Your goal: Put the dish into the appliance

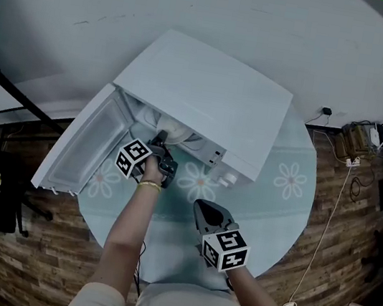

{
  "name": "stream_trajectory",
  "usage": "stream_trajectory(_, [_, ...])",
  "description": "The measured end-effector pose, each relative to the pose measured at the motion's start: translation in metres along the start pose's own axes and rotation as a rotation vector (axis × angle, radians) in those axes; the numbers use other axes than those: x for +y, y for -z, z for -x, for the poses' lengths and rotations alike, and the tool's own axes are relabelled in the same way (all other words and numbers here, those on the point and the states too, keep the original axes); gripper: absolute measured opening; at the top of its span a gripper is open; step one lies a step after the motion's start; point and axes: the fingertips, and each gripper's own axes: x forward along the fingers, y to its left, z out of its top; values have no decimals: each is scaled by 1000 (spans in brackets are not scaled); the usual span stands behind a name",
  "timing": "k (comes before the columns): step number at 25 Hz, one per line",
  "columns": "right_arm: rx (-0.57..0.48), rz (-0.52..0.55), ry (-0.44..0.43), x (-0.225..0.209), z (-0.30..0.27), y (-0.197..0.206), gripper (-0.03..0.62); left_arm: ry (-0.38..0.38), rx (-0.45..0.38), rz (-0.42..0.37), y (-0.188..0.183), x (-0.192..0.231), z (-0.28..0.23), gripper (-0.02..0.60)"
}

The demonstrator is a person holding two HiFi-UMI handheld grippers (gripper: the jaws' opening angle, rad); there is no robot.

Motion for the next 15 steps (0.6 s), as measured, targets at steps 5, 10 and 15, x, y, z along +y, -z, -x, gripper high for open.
stream_trajectory(5, [-3, 8, -8, 5, 0, 0, 6, 12, -2, 9, 0, 0, 2, 41])
stream_trajectory(10, [-7, 11, 0, 5, 4, -1, 5, 56, 6, 2, 1, -7, 10, 184])
stream_trajectory(15, [-15, 21, -2, 13, 10, 0, 5, 81, 29, -17, 7, -15, 28, 193])
